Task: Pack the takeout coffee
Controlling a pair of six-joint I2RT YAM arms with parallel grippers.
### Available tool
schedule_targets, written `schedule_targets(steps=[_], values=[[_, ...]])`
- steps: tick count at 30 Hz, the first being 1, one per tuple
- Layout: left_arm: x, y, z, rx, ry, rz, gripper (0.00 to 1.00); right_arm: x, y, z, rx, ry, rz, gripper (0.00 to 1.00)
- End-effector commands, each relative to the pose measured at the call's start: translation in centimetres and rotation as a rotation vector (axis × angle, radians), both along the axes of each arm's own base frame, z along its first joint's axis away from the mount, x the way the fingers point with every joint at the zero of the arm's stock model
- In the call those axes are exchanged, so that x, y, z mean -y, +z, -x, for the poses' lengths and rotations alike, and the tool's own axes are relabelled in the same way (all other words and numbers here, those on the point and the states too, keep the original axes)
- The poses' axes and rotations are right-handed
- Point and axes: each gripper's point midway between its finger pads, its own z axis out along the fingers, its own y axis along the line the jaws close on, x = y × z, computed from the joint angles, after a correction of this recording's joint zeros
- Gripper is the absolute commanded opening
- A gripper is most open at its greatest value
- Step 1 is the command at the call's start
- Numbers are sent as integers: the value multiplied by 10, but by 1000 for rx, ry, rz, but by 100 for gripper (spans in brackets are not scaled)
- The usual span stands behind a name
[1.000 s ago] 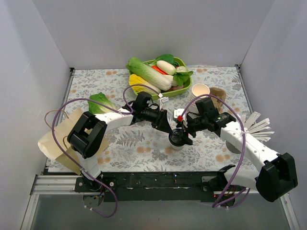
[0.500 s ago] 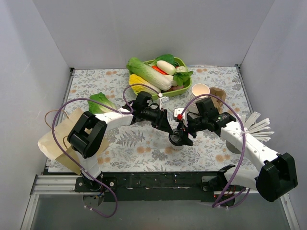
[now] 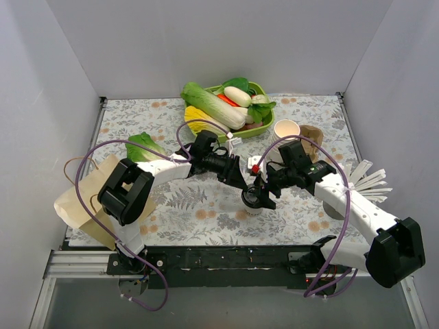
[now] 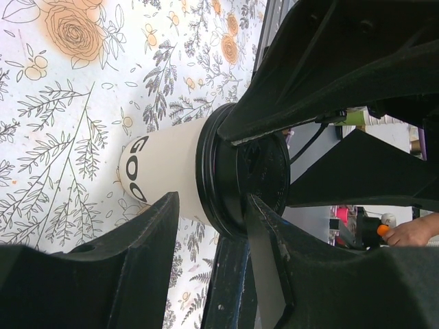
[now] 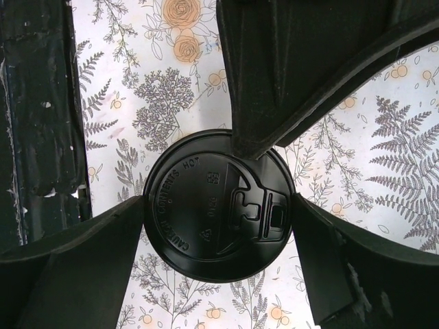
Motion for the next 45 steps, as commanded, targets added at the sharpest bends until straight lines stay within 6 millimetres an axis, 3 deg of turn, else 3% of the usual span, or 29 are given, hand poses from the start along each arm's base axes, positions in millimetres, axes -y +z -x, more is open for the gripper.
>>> schedule_targets(steps=[1, 4, 5, 11, 18, 29, 45], values=[[-2, -4, 0, 8, 1, -24, 42, 0, -1, -8, 54, -1, 14, 90], [-3, 6, 10, 5, -30, 33, 45, 4, -8, -2, 63, 26, 39, 87], [-1, 19, 10, 46, -42, 83, 48, 5, -10, -1, 65, 33, 46, 87], [-2, 24, 23, 8, -112, 152, 61, 12, -23, 5, 86, 48, 86, 84], [-1, 11, 25, -29, -127, 139, 66, 15, -30, 7, 78, 30, 94, 84], [1, -20, 21, -122, -70, 67, 63, 15, -38, 12, 39, 30, 96, 81], [1, -46, 25, -322, -50, 52, 60, 24, -66, 45, -130, 95, 135, 75]])
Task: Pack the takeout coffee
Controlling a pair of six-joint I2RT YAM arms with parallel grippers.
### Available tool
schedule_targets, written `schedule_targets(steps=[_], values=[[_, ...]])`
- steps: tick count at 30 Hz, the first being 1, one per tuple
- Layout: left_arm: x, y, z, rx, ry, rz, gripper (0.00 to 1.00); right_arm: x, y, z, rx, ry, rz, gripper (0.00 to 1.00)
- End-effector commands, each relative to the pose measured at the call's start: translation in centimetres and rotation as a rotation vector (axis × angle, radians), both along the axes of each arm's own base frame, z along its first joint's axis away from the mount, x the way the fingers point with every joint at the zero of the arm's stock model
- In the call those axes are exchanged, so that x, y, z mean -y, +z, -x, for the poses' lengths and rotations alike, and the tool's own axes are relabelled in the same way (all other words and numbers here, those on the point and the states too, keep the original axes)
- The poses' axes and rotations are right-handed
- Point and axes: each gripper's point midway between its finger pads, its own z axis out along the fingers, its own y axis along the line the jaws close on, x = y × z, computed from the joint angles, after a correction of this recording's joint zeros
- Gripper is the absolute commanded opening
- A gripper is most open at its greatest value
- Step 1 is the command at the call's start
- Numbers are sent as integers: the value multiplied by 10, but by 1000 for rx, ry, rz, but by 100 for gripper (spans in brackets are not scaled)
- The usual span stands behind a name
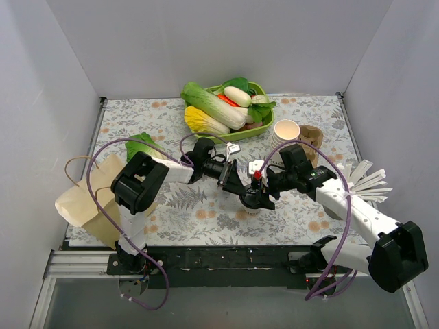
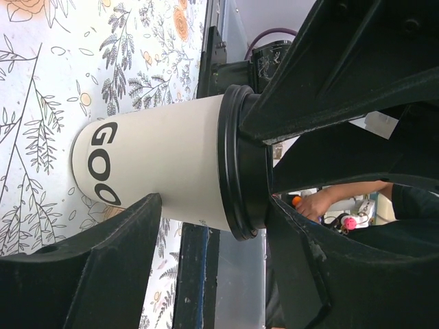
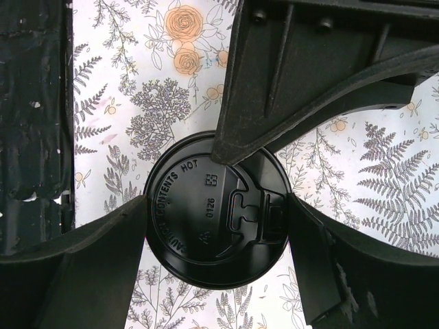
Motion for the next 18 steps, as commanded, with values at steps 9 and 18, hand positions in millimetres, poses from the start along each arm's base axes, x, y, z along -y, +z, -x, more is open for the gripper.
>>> schedule_targets(steps=[9, 18], values=[[0, -46, 8, -78, 44, -126, 59, 38, -74, 49, -269, 36, 208, 73], [3, -43, 4, -48, 46, -121, 59, 57, -89, 54, -361, 40, 232, 69]])
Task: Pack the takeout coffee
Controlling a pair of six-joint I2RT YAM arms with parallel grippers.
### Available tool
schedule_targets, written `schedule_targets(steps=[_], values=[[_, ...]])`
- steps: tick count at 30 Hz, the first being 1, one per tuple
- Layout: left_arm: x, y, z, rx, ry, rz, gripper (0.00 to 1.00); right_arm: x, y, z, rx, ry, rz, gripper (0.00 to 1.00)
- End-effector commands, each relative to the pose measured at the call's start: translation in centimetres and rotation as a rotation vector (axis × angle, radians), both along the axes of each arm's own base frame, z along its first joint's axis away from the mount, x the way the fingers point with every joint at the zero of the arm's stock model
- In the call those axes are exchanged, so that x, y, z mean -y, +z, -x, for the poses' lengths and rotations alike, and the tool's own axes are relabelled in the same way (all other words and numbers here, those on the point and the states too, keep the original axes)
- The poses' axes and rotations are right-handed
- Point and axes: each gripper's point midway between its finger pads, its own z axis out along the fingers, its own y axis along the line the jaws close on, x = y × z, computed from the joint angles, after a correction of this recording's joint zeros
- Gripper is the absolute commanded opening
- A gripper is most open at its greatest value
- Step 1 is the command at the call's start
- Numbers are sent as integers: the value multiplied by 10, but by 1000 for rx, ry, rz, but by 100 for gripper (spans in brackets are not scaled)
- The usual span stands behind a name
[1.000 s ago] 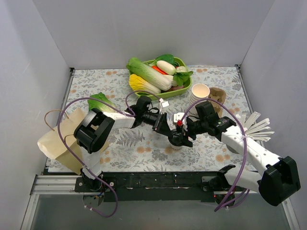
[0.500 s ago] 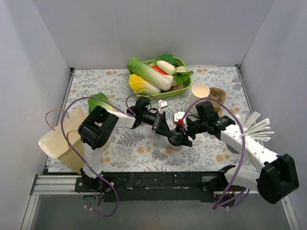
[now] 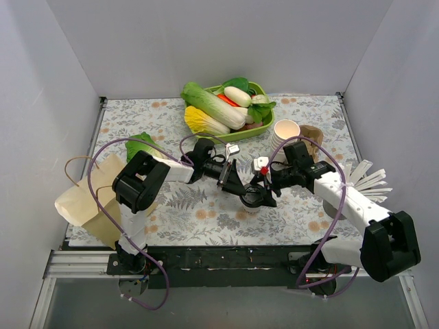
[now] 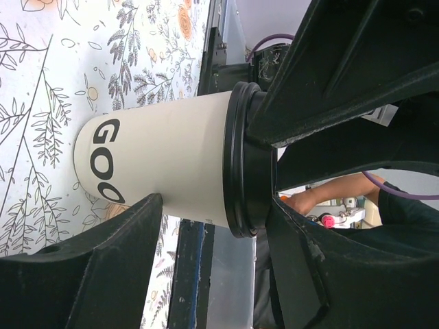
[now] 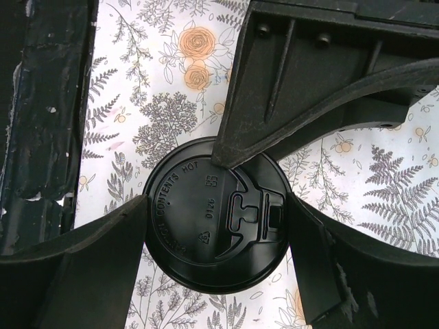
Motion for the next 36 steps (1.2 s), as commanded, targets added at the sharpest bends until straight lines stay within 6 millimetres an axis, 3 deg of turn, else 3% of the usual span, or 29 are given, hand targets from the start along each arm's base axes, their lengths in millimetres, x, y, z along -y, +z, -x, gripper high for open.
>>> schedule_targets(steps=[1, 6, 10, 18, 24, 36], values=[[5, -31, 4, 20, 35, -95, 60, 57, -84, 57, -309, -10, 316, 68], [9, -15, -7, 124, 59, -77, 63, 61, -93, 52, -287, -13, 334, 65], [12, 9, -13, 226, 64, -26, 65, 63, -94, 47, -259, -9, 348, 64], [6, 60, -20, 367, 53, 51, 68, 59, -76, 35, -206, -21, 325, 59], [-10, 82, -34, 429, 81, 51, 69, 57, -69, 30, -202, -27, 323, 54], [-28, 129, -78, 570, 216, 0, 69, 24, -16, -14, -131, -66, 193, 52]])
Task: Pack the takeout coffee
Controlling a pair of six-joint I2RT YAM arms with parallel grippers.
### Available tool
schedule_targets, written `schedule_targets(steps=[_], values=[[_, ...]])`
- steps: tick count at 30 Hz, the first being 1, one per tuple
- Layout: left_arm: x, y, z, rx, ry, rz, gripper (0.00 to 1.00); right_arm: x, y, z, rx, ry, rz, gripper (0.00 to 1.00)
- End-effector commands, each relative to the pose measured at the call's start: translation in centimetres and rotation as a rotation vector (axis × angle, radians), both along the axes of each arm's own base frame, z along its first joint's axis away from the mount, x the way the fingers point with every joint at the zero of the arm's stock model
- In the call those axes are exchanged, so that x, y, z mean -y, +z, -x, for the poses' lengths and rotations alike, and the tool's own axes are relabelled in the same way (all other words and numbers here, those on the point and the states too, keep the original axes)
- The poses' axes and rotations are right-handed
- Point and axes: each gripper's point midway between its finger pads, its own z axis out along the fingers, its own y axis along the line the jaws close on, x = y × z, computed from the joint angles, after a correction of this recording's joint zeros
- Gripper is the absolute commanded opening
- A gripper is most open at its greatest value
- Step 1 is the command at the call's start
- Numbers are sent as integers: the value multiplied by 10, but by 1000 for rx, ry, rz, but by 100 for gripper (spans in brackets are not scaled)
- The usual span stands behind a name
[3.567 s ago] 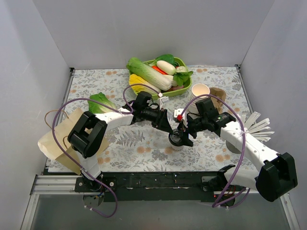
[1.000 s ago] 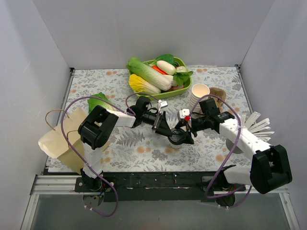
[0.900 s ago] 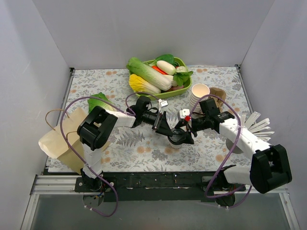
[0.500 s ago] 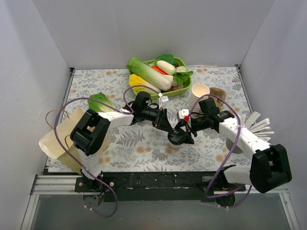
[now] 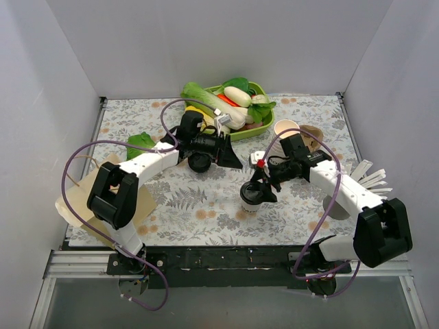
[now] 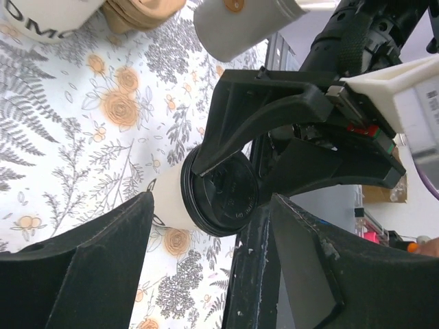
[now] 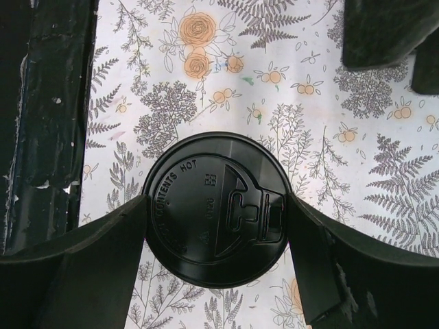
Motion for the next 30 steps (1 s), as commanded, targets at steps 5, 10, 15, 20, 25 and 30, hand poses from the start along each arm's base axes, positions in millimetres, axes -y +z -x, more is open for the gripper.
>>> schedule_targets(steps=[5, 10, 15, 20, 25, 30], values=[[-17, 50, -29, 137, 89, 15, 69, 9, -5, -22, -63, -93, 133, 50], [-22, 66, -40, 179, 121, 24, 69, -4, 14, -45, -35, -135, 87, 49], [-29, 78, -45, 219, 144, 24, 69, -21, 33, -81, 21, -185, 27, 49], [-37, 84, -45, 236, 157, 21, 68, -37, 48, -117, 74, -209, -15, 48], [-42, 88, -45, 251, 174, 12, 69, -50, 63, -160, 182, -266, -65, 48], [-47, 91, -45, 263, 187, 0, 69, -58, 52, -199, 211, -339, -55, 48]])
